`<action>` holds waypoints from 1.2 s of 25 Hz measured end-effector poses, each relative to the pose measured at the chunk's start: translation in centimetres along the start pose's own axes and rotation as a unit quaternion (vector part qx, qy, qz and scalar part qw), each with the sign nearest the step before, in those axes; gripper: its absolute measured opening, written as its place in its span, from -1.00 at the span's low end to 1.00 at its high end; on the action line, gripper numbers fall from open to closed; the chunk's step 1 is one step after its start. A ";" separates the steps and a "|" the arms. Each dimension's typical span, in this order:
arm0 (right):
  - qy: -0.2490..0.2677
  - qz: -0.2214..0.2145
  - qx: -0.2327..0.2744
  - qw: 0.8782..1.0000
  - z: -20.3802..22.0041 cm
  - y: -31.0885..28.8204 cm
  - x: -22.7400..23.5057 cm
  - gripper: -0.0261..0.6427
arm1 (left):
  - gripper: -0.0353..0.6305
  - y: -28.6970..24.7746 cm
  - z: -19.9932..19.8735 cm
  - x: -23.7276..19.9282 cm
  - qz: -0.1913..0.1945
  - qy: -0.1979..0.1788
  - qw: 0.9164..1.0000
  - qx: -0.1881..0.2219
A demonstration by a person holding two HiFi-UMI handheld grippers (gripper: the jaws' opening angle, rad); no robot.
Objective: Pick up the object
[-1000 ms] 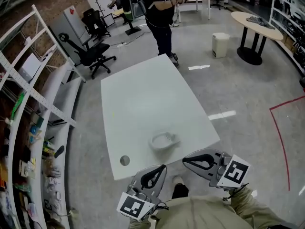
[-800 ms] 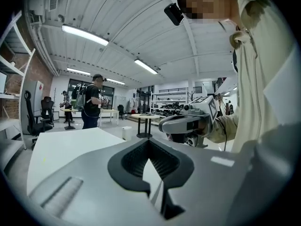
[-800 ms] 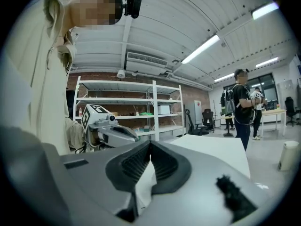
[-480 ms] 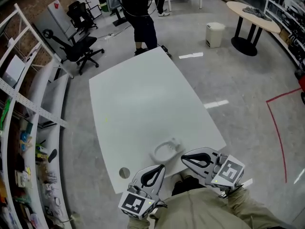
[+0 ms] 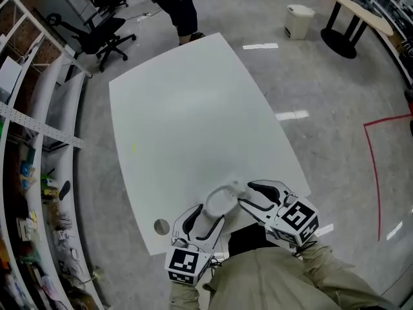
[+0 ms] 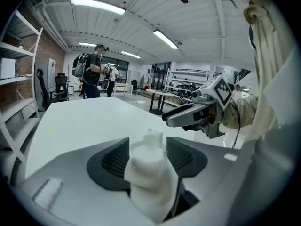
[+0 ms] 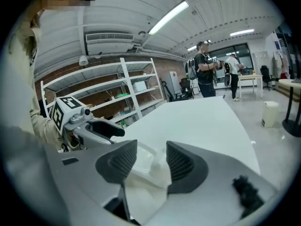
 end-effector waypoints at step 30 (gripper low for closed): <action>-0.063 0.054 -0.104 0.991 3.1 -6.7 2.8 -0.09 | 0.46 -5.3 2.7 -2.1 0.042 0.080 0.993 -0.073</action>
Point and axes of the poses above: the fingertips, and each gripper's own axes: y backward along the fingers, x to its right, z out of its underside, the point moved 7 cm from there along y, backward along the fingers, and after that the axes turned 5 degrees about -x, right-handed, at the moved point
